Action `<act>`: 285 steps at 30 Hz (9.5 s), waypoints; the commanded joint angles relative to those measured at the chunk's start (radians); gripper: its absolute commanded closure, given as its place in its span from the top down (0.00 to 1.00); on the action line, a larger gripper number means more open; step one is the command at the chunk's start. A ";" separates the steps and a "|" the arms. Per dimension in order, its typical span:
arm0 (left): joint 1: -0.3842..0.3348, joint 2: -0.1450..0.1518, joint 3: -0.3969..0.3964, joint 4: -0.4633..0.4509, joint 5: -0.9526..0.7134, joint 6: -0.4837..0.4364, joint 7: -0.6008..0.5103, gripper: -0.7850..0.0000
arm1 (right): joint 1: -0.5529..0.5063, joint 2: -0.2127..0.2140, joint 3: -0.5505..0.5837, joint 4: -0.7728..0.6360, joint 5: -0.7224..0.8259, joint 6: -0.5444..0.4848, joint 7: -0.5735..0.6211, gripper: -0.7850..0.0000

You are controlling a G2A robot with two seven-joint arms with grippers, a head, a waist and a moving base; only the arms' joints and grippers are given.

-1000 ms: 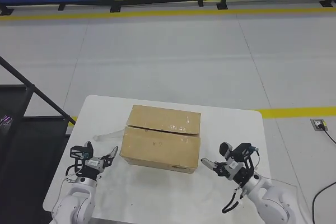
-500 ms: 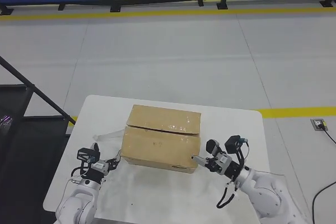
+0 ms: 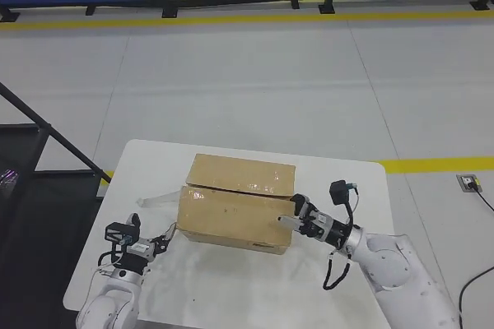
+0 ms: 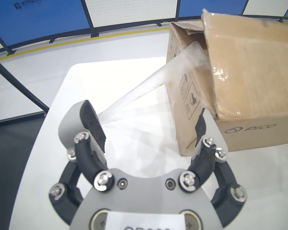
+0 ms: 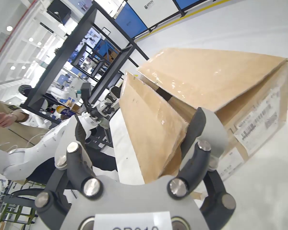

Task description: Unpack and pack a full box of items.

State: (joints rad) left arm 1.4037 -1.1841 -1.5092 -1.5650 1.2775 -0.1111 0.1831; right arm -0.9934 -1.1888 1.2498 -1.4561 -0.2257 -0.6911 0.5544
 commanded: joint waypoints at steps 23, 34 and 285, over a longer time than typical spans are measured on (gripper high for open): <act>0.163 0.019 -0.150 -0.239 -0.010 -0.197 0.037 1.00 | -0.124 0.196 -0.082 -0.221 0.073 -0.321 0.253 1.00; 0.200 0.050 -0.196 -0.195 0.138 -0.507 0.003 1.00 | -0.112 0.222 -0.141 -0.230 0.048 -0.259 0.268 1.00; 0.029 0.039 -0.128 -0.045 0.044 -0.148 -0.054 1.00 | 0.255 -0.094 0.025 0.396 0.154 0.207 0.198 1.00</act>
State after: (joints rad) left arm 1.4332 -1.1447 -1.6379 -1.6102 1.3221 -0.2576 0.1294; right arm -0.7436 -1.2823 1.2804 -1.0675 -0.0722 -0.4932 0.7444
